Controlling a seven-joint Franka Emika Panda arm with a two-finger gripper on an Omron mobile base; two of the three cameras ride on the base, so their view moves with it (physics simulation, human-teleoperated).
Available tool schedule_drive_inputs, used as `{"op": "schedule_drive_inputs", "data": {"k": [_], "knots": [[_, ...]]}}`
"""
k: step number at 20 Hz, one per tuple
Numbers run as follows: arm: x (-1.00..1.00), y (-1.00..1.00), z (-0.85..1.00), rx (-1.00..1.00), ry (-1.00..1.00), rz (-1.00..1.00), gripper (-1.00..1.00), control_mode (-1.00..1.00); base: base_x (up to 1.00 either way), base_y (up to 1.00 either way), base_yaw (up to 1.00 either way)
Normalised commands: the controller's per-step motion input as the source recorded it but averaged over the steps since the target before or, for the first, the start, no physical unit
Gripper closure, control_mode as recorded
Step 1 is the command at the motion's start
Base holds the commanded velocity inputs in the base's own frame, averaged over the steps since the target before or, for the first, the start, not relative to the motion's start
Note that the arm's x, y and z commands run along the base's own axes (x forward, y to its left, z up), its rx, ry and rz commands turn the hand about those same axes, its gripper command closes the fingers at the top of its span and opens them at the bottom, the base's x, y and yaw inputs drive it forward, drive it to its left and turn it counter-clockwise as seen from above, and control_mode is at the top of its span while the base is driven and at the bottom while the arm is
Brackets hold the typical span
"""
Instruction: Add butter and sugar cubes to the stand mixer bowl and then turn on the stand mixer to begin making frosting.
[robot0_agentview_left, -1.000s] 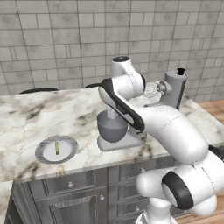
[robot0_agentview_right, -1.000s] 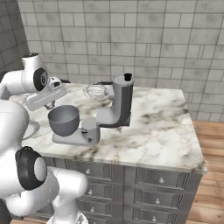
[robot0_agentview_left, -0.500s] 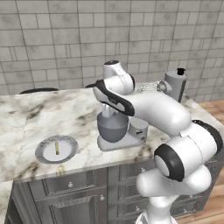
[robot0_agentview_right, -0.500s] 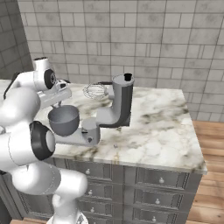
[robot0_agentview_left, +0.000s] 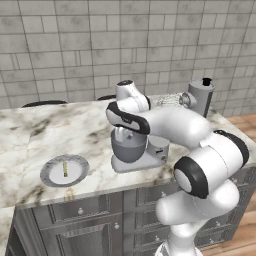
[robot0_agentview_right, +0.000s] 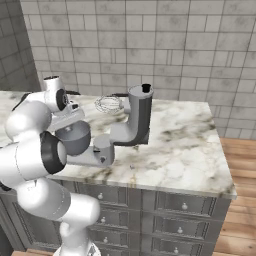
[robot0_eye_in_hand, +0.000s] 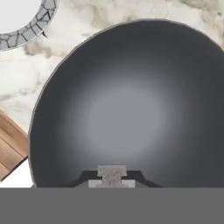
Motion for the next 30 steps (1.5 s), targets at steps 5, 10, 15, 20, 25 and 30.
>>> {"op": "schedule_drive_inputs", "data": {"k": [5, 10, 15, 20, 25, 30], "knots": [[0.13, 0.0, -0.29, 0.0, -0.01, 0.0, 1.0, -1.0, 0.0, 0.0, 0.0], [0.26, 0.0, -0.16, 0.0, 0.0, 0.0, 1.0, -1.0, 0.0, 0.0, 0.0], [0.22, 0.01, -0.19, 0.0, 0.0, 0.0, -1.0, -1.0, 0.0, 0.0, 0.0], [0.13, 0.02, -0.1, 0.0, 0.0, 0.0, -1.0, -1.0, 0.0, 0.0, 0.0], [-0.06, 0.0, 0.0, 0.0, -0.05, 0.0, -1.0, -1.0, 0.0, 0.0, 0.0], [-0.85, 0.0, 0.53, 0.04, -0.26, 0.0, -1.0, -1.0, 0.0, 0.0, 0.0]]}}
